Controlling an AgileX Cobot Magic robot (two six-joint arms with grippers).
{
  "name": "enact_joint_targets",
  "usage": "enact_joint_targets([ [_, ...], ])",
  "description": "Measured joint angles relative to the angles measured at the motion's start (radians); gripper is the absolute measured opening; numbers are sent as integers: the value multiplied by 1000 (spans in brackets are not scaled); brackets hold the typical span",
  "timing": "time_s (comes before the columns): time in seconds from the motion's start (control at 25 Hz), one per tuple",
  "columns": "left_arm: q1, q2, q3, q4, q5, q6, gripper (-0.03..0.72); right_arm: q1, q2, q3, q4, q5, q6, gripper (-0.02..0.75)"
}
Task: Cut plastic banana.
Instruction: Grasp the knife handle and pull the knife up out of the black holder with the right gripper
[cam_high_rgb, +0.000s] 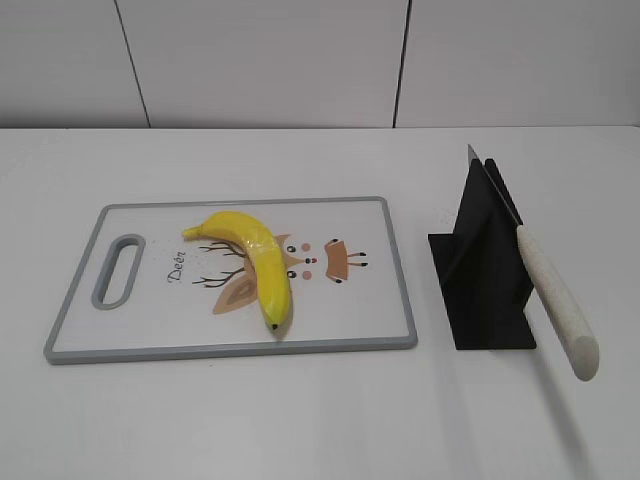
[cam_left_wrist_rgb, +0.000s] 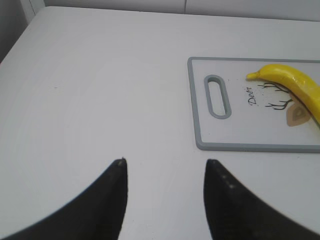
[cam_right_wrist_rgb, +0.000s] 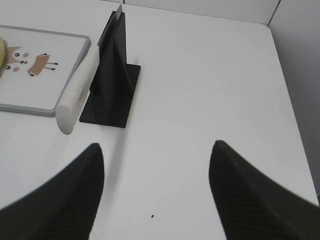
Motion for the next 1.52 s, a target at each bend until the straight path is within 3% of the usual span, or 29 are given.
enact_joint_targets([
  [1.52, 0, 0, 0, 0, 0, 0, 457, 0, 0, 0, 0, 0, -1, 507],
])
